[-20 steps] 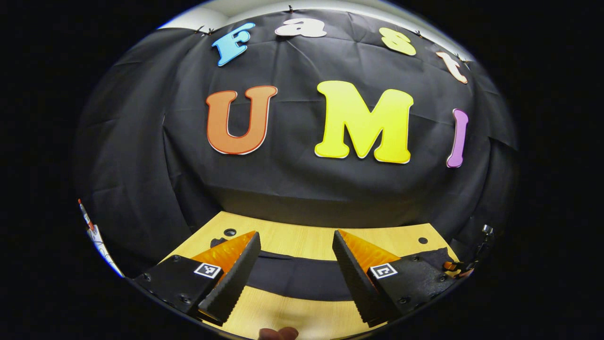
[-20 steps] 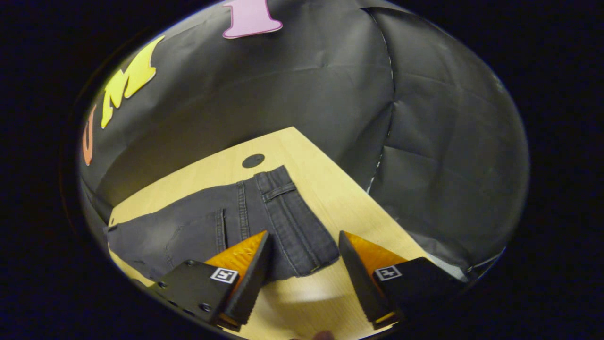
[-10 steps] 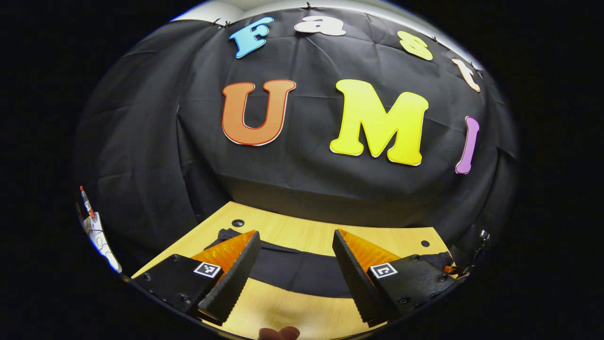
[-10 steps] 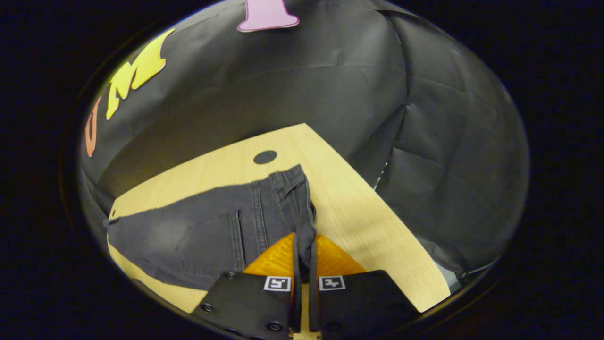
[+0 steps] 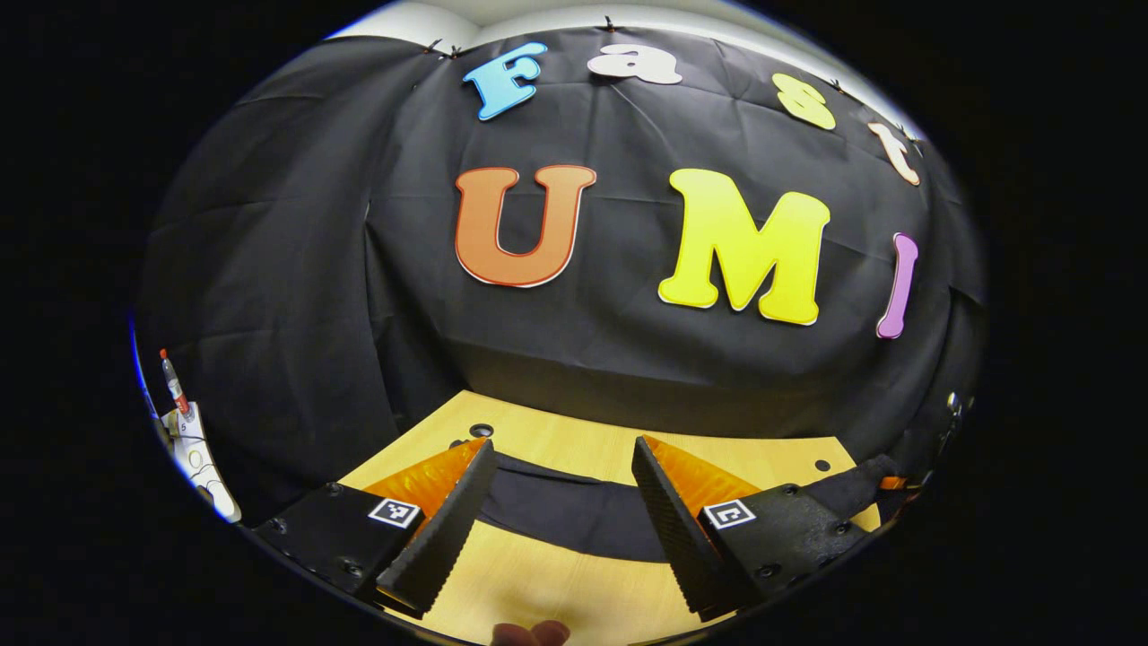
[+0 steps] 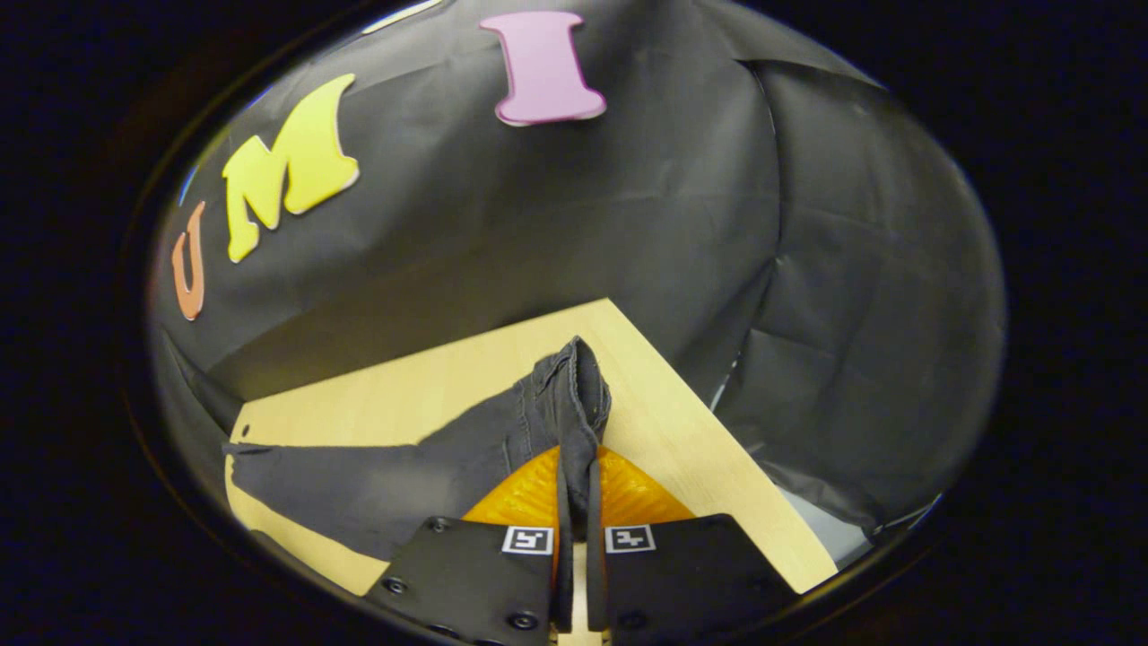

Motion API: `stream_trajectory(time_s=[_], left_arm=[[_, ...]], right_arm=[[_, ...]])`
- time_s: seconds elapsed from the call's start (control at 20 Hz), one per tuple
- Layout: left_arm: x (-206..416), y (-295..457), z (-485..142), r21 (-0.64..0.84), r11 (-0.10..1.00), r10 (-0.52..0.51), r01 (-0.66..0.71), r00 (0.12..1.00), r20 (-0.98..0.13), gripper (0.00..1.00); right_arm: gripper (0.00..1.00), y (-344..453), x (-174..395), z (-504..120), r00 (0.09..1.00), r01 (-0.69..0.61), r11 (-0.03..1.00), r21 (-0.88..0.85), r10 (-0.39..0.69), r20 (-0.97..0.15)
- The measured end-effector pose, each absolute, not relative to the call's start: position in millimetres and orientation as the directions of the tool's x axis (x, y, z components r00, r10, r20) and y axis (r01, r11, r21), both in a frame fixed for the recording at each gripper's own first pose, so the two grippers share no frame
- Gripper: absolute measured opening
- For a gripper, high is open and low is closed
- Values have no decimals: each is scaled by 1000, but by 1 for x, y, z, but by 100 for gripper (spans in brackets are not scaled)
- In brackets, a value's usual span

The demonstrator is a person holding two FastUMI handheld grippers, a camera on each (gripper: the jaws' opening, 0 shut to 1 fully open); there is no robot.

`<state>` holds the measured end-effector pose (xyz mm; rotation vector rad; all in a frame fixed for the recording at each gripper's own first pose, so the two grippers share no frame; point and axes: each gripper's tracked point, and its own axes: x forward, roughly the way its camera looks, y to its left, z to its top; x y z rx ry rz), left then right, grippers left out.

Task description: Grasp the waist and the cuffs of the jeans and fold them to make the two legs overlap; first hold the waist and fold one-third of the jeans toward the cuffs, then hold the cuffs and fold the remaining one-third in the same direction to finish folding.

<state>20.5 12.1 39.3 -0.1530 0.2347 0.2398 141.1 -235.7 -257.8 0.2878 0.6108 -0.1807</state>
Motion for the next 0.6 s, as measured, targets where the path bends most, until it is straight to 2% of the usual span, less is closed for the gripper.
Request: stream_trajectory(time_s=[0.4,0.45,0.6], left_arm=[[-12,77,30,-163,938,263,-307,933,-246,99],[-17,85,28,-155,937,270,-313,931,-246,99],[-33,110,24,-163,927,292,-337,923,-248,99]], right_arm=[[6,-103,151,-160,876,59,989,139,15,-483],[2,-79,151,-153,879,32,989,142,40,-475],[6,-7,155,-143,873,-44,988,150,111,-475]])
